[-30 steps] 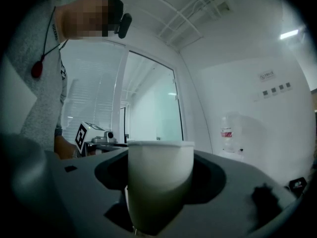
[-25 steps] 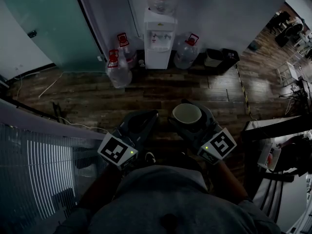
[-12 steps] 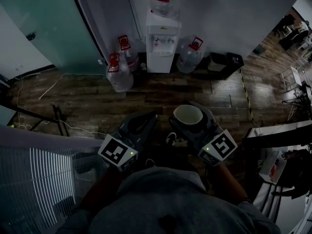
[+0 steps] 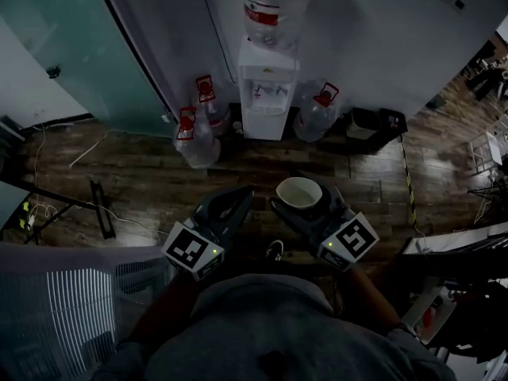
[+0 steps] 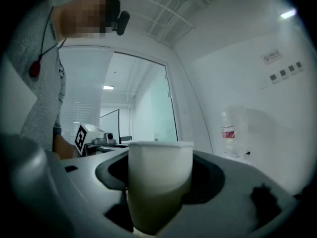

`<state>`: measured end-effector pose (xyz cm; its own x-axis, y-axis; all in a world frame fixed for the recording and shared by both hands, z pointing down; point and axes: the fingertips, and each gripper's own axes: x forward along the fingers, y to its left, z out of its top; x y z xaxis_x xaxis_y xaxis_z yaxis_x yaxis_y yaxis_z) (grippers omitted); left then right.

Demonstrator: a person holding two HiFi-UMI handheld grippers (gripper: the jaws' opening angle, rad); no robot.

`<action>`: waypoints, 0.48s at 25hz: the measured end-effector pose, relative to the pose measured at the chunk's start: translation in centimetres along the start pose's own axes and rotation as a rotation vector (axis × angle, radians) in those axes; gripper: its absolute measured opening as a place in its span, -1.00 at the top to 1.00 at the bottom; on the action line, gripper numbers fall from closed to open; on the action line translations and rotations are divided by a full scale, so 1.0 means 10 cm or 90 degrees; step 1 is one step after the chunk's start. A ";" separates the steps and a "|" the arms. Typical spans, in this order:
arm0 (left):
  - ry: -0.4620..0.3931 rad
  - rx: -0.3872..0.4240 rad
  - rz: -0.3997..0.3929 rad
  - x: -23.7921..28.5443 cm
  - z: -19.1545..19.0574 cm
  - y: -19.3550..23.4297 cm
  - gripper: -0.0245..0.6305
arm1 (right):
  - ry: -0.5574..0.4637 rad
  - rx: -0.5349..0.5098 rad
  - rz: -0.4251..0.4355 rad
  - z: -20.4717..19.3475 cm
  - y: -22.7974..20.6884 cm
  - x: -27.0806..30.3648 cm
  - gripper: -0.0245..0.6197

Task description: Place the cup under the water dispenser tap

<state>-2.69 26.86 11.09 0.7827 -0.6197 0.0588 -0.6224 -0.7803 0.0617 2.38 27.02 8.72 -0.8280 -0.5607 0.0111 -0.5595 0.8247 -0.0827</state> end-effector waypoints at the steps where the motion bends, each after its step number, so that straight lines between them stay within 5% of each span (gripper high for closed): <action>1: 0.005 -0.002 0.007 0.08 -0.01 0.04 0.91 | 0.001 0.004 0.002 -0.02 -0.09 0.01 0.01; 12: 0.018 -0.015 0.012 0.78 -0.06 0.39 0.91 | 0.014 0.005 0.011 -0.12 -0.85 0.16 0.01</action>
<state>1.03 19.01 12.44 0.7706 -0.6313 0.0876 -0.6371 -0.7662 0.0834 5.81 19.20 10.61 -0.8379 -0.5449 0.0308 -0.5452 0.8333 -0.0916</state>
